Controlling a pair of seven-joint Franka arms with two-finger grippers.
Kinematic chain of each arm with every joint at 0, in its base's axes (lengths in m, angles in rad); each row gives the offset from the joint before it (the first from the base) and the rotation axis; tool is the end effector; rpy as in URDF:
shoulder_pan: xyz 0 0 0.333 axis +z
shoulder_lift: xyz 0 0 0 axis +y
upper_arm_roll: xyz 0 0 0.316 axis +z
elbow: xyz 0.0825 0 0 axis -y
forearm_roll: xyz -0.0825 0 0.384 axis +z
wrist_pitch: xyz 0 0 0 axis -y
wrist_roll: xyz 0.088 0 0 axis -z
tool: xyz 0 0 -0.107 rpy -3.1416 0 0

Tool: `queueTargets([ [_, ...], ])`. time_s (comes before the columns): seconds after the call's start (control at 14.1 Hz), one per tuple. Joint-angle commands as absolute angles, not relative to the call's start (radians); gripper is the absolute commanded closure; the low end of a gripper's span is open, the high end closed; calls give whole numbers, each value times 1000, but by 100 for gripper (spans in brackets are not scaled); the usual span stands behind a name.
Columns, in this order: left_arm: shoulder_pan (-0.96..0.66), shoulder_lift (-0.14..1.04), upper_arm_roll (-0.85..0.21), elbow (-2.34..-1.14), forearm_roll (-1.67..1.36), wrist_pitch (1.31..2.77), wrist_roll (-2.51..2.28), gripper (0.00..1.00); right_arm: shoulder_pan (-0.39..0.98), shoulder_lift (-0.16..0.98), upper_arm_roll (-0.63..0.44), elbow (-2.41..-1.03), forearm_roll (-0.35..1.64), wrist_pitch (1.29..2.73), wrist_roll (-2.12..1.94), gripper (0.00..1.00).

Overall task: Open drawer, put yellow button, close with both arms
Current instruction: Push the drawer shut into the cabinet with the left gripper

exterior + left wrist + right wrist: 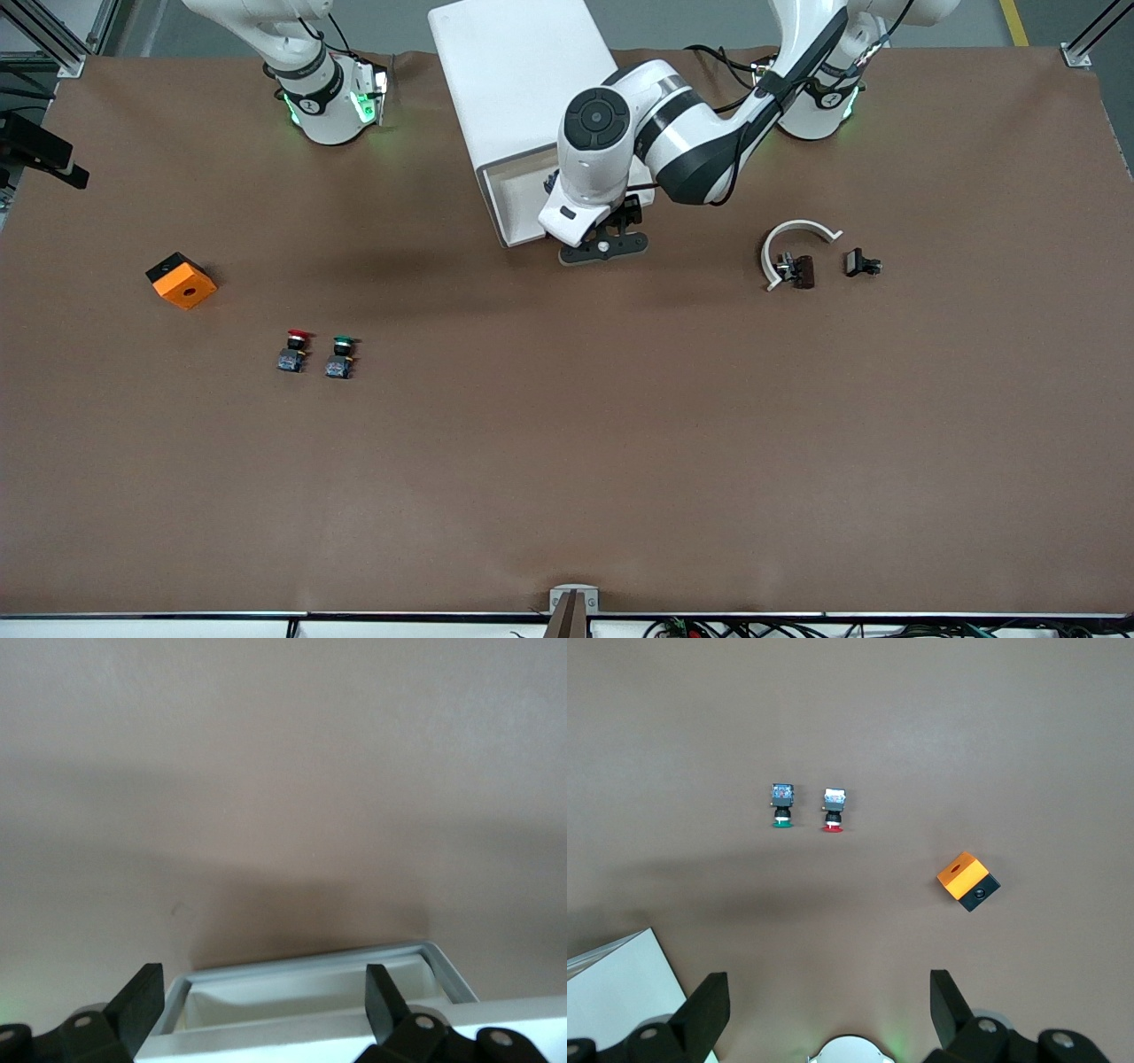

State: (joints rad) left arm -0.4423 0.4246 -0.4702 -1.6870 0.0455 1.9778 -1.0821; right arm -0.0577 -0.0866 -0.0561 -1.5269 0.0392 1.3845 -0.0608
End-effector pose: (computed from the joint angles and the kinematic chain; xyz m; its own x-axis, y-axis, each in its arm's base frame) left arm 0.4229 -0.4924 0.3680 0.9696 0.1747 -0.1711 0.1759 -0.9844 -0.0082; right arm 0.5039 -0.0544 0.6750 0.9976 -0.0451 -0.0530 -0.0476 -0.9978 -0.0470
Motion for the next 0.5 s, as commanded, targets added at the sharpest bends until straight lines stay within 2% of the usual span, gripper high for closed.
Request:
queueTargets([
  [0.0,-428,402,-492,-1715,-17,1973,-1103,0,-49,-166,-55,-1620,49,1428,-35,0],
  [0.42,-428,408,-506,-1729,-109,1973,-1176,0,-34,-190,-57,-1654,48,1433,-32,0],
])
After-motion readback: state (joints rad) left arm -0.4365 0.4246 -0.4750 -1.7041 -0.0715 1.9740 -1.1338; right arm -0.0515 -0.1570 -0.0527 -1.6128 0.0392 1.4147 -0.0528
